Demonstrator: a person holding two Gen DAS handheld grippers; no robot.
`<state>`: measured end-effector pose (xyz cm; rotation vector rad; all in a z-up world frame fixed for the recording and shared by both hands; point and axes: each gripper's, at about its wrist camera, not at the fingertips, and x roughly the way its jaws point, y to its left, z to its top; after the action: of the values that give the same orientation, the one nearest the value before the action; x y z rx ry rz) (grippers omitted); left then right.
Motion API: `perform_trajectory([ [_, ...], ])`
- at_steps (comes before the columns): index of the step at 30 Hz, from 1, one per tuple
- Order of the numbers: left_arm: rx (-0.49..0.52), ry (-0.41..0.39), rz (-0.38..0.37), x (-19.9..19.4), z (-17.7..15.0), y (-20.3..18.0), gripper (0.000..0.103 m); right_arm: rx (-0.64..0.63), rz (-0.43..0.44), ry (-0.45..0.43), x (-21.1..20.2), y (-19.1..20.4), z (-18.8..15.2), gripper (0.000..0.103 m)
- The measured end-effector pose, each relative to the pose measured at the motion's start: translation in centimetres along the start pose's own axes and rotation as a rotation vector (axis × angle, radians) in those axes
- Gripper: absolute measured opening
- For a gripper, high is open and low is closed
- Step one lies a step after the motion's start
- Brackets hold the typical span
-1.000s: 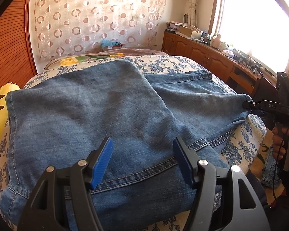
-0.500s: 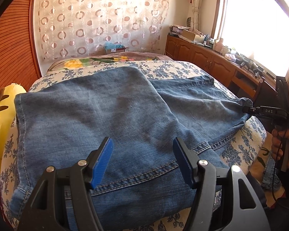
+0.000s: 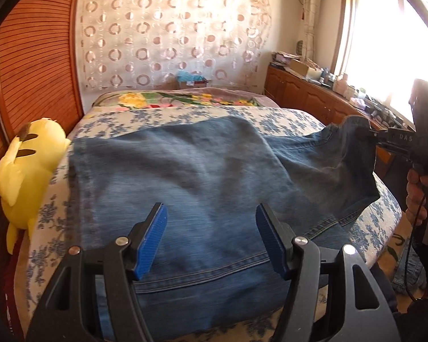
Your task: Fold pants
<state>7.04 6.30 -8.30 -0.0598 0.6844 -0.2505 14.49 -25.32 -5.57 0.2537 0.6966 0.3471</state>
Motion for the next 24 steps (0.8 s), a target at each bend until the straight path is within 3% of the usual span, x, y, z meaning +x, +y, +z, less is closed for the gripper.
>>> perform_trajectory([
  [16,-0.075,-0.030,0.073,-2.1,-0.7,4.9,0.064,-0.197,0.269,-0.015,2.4,14.7,2.4,0.006],
  [24,-0.103,-0.047,0.100,-3.3,-1.3,7.0,0.064,-0.260,0.358,-0.018,2.5,19.7,2.3,0.006],
])
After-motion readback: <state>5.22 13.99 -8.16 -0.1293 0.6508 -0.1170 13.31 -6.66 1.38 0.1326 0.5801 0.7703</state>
